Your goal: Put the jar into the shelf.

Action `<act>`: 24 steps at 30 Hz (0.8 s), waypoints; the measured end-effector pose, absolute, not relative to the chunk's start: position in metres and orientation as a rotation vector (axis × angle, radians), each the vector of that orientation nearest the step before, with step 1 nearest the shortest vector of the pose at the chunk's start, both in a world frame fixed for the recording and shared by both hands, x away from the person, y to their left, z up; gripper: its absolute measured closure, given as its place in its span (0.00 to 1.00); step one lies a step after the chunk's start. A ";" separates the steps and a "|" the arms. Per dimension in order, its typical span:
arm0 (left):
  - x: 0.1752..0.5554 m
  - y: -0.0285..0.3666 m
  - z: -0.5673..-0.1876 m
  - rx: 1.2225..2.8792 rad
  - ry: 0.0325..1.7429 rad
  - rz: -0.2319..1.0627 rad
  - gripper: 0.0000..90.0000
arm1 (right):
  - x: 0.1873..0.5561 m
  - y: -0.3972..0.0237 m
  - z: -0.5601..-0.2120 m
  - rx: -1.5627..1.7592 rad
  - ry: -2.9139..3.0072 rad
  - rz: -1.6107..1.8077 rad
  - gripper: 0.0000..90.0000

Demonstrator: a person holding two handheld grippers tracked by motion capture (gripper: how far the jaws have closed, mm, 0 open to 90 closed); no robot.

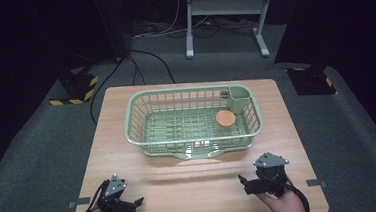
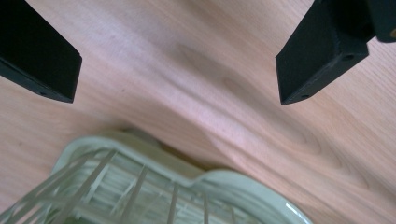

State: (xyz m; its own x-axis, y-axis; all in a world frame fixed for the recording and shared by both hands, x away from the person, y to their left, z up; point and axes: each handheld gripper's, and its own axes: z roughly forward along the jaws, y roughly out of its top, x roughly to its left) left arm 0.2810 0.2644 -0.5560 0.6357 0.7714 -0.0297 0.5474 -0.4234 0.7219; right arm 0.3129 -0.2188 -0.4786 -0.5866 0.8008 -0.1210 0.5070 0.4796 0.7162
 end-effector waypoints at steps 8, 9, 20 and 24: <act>0.281 0.264 -0.556 2.138 1.024 0.403 0.01 | 0.307 -0.228 -0.512 1.128 2.293 0.885 0.00; 0.281 0.264 -0.556 2.139 1.024 0.404 0.01 | 0.305 -0.231 -0.521 1.145 2.291 0.889 0.00; 0.280 0.263 -0.556 2.148 1.024 0.413 0.01 | 0.297 -0.259 -0.553 1.239 2.255 0.956 0.00; 0.280 0.263 -0.556 2.150 1.023 0.416 0.01 | 0.297 -0.260 -0.554 1.241 2.239 0.972 0.00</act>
